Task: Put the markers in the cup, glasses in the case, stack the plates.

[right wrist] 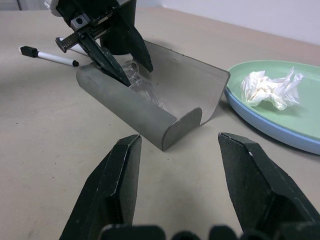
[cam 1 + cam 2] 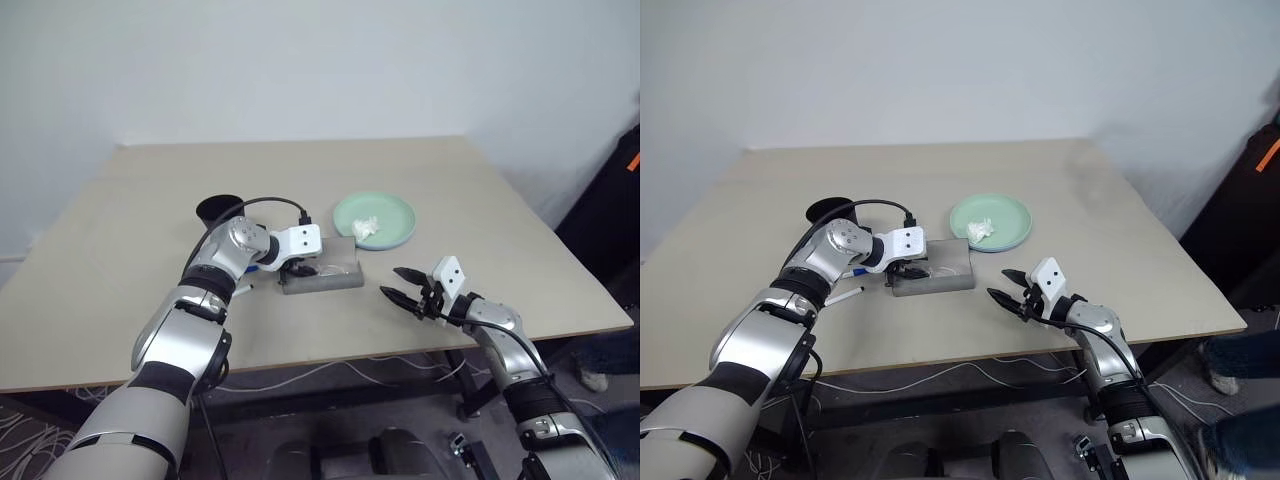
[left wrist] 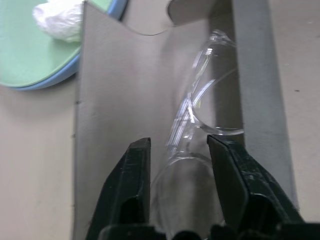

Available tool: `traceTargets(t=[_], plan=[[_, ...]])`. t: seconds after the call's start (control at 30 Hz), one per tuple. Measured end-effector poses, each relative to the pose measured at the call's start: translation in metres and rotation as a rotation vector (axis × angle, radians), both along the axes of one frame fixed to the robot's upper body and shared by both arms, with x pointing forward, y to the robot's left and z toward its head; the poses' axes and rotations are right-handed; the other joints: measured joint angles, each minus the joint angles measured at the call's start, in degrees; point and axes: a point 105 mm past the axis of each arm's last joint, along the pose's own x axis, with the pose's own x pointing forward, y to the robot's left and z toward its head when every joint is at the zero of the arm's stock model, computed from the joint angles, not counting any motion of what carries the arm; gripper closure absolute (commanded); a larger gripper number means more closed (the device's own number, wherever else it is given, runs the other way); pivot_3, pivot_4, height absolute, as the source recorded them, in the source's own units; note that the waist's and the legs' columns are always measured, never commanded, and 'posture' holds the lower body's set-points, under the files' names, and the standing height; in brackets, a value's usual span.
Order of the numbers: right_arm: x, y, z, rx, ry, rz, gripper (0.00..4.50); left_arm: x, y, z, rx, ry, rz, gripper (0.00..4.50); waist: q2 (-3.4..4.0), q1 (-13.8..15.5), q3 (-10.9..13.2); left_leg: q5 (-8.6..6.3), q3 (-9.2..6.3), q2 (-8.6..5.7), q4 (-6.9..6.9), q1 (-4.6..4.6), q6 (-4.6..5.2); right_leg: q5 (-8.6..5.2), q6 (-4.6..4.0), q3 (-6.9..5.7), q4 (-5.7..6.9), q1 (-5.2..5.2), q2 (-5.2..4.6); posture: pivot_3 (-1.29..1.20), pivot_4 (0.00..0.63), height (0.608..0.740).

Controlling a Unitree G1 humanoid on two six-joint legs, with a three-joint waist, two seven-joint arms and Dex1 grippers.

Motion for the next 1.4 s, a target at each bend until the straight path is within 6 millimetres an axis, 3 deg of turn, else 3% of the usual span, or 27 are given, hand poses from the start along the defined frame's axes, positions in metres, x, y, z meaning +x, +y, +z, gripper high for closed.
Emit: traceTargets(t=[0.2,0.47,0.6,0.7,0.8,0.87,1.23,1.4], plan=[[0.0,0.0,0.0,-0.003,0.0,0.0,1.84,0.001,-0.001,0.002,-0.058,0.023,0.039,2.84,-0.01,0.0,0.0,0.0,0.0,0.0,0.0,-0.06,0.0,0.0,0.0,-0.01,0.0,-0.06,0.0,0.0,0.0,0.74],[0.0,0.001,-0.001,-0.001,0.0,0.002,1.84,0.019,-0.005,0.042,-0.185,-0.076,0.096,2.84,-0.03,0.0,0.0,0.0,0.0,-0.02,0.0,-0.1,0.01,0.0,0.01,-0.01,0.0,-0.1,0.0,0.0,0.0,0.74],[0.0,0.003,-0.001,0.002,0.001,0.003,1.84,0.019,-0.003,0.041,-0.194,-0.072,0.108,2.84,-0.03,0.0,0.0,0.01,0.0,-0.02,0.0,-0.1,0.01,0.01,0.01,0.0,0.01,-0.11,0.01,0.0,0.0,0.74],[0.0,0.003,-0.001,0.002,0.001,0.003,1.84,0.023,0.001,0.042,-0.211,-0.092,0.144,3.35,-0.03,0.0,0.0,0.01,-0.01,-0.02,0.01,-0.1,0.01,0.01,0.02,-0.01,0.01,-0.1,0.01,0.0,0.0,0.74],[0.0,0.003,-0.001,0.002,0.001,0.002,1.84,0.031,0.005,0.048,-0.22,-0.162,0.2,4.38,-0.05,0.0,0.0,0.01,-0.01,-0.02,0.01,-0.11,0.01,0.08,0.13,0.0,0.0,-0.1,0.01,0.0,0.0,0.74],[0.0,0.003,-0.001,0.002,0.0,0.002,1.84,0.035,0.006,0.051,-0.218,-0.204,0.219,4.45,-0.05,0.0,0.0,0.01,-0.01,-0.02,0.01,-0.11,0.01,0.08,0.14,-0.01,0.0,-0.1,0.0,0.0,0.0,0.74],[0.0,0.003,-0.001,0.004,0.0,0.002,1.84,0.039,0.009,0.021,0.067,-0.329,0.193,4.45,-0.05,0.1,0.0,0.0,0.0,-0.04,0.0,-0.12,0.0,0.09,0.15,-0.01,0.0,-0.11,0.0,0.0,0.0,0.74],[0.001,0.002,-0.001,0.004,-0.001,-0.008,1.84,0.039,0.008,0.019,0.112,-0.359,0.173,4.45,-0.04,0.0,0.0,-0.02,0.01,-0.03,-0.01,-0.09,-0.04,0.09,0.15,0.0,0.01,-0.1,0.0,0.0,0.0,0.74]])
